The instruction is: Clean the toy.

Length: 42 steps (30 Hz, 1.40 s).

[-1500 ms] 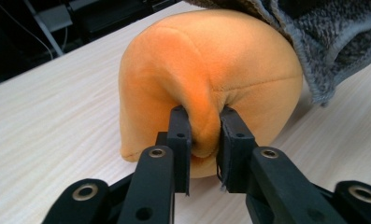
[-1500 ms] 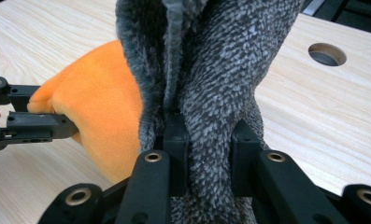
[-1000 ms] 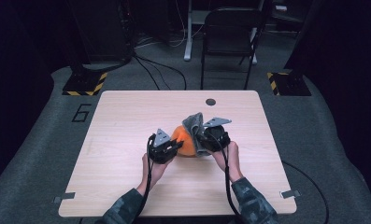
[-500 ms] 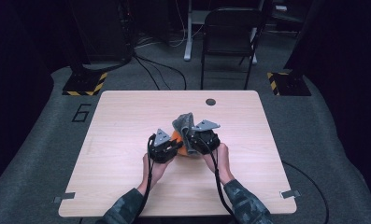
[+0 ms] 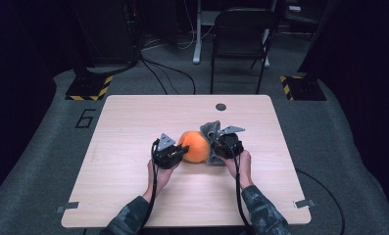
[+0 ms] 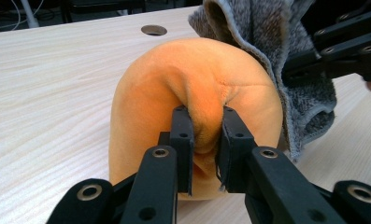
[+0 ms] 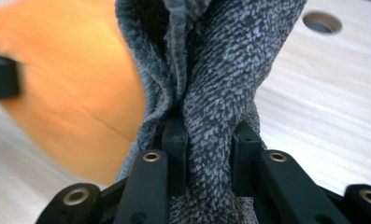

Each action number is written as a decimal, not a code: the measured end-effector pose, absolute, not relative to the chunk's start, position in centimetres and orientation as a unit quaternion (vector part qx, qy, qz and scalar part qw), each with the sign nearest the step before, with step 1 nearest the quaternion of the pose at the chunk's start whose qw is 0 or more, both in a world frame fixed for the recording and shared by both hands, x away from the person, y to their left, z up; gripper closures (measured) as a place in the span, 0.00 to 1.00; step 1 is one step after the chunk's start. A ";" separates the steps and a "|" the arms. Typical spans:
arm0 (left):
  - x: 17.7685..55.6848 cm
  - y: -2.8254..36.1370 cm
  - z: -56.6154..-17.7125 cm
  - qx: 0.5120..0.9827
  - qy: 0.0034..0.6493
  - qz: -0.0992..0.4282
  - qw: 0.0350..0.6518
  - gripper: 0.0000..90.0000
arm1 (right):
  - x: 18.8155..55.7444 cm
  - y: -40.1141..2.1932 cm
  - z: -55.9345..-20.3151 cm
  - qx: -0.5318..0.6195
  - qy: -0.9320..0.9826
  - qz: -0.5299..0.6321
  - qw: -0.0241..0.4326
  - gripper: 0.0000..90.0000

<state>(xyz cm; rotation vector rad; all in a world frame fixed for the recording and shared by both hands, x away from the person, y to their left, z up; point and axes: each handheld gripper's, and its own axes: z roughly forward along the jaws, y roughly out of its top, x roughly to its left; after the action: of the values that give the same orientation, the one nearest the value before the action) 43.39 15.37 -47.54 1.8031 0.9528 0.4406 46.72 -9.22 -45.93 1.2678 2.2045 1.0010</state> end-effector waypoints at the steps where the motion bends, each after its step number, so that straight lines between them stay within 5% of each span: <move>1: 43.4 15.4 -47.6 0.747 0.394 0.181 0.504 0.87 | 46.8 -9.3 -46.2 0.465 0.786 0.357 0.197 0.81; 13: 43.6 15.7 -47.7 0.742 0.395 0.179 0.511 0.85 | 48.8 -10.5 -49.8 0.498 0.792 0.319 0.150 0.81; 27: 43.3 15.2 -47.6 0.743 0.390 0.184 0.513 0.85 | 45.2 -9.0 -41.5 0.428 0.776 0.430 0.174 0.81; 34: 43.1 14.9 -47.5 0.753 0.379 0.189 0.504 0.85 | 44.0 -4.6 -42.2 0.377 0.806 0.413 0.193 0.80; 42: 43.2 15.0 -47.7 0.749 0.382 0.188 0.508 0.85 | 44.8 -5.7 -43.2 0.388 0.809 0.385 0.215 0.81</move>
<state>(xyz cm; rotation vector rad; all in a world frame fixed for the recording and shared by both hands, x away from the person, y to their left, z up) 43.22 14.96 -47.69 1.8056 0.9213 0.4529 44.76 -5.74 -43.16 1.0768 2.2435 1.0672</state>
